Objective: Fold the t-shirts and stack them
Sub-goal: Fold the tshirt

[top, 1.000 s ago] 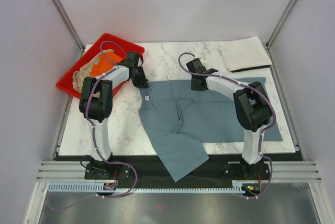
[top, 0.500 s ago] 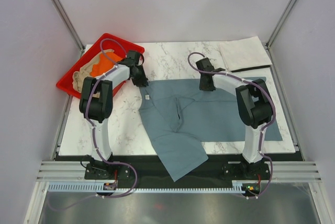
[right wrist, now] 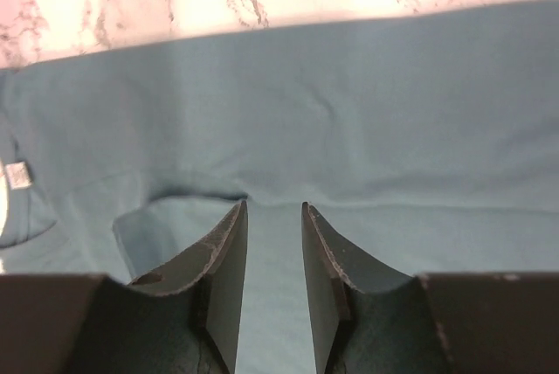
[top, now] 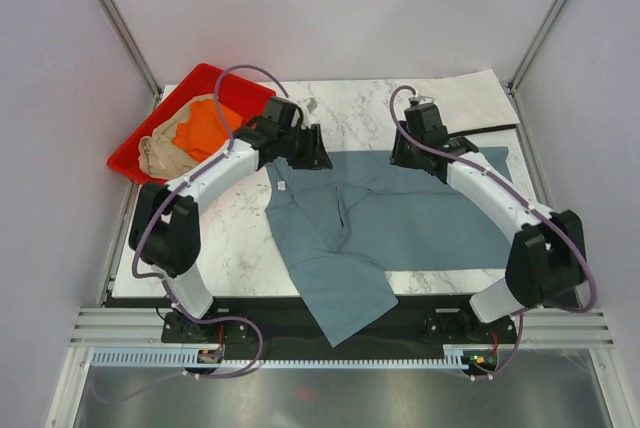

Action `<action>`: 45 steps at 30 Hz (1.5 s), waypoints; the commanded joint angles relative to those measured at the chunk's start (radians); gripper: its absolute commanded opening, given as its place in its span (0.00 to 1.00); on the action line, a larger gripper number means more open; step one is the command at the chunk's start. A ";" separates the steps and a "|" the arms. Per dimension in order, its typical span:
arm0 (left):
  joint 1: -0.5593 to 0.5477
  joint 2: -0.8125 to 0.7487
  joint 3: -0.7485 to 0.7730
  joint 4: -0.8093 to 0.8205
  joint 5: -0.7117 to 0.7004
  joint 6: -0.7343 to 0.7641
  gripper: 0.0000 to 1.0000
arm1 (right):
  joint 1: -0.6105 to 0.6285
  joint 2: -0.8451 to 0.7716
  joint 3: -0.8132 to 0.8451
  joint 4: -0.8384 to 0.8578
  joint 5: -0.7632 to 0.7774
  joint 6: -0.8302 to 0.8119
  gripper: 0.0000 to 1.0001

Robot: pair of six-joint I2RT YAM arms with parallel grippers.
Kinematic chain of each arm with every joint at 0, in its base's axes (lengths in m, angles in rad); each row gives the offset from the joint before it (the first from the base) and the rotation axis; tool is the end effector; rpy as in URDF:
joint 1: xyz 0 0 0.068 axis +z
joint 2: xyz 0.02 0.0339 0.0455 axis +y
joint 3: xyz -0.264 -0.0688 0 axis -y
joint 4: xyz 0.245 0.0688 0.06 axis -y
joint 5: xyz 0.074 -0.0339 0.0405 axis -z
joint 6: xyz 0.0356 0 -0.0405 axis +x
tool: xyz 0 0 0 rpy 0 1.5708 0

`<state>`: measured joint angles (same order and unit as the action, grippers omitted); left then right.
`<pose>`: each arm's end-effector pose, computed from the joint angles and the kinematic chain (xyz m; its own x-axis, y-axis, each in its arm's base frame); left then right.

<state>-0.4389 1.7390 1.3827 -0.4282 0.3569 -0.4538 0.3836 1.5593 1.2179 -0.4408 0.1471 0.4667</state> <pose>0.3484 -0.1773 0.2687 -0.8475 -0.0559 -0.5279 0.2787 0.7995 -0.5321 0.3222 0.1244 0.2750 -0.7069 0.1947 -0.6800 0.0496 0.9727 0.2269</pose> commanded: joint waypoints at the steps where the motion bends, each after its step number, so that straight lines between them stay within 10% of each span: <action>1: -0.075 0.005 -0.063 0.043 0.059 0.066 0.47 | -0.002 -0.138 -0.069 -0.038 -0.034 0.027 0.40; 25: -0.182 0.183 0.030 0.068 -0.177 0.067 0.44 | -0.005 -0.486 -0.090 -0.154 -0.046 0.006 0.43; 34: -0.215 0.180 0.047 0.068 -0.124 0.087 0.04 | -0.005 -0.473 -0.093 -0.153 -0.037 0.018 0.44; 45: -0.314 0.142 0.039 0.083 -0.050 0.129 0.02 | -0.005 -0.470 -0.150 -0.153 -0.020 0.069 0.43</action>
<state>-0.7326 1.9221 1.3922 -0.3862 0.2562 -0.3729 0.3820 1.0943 1.0721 -0.6037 0.1101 0.5114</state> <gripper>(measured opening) 0.034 0.435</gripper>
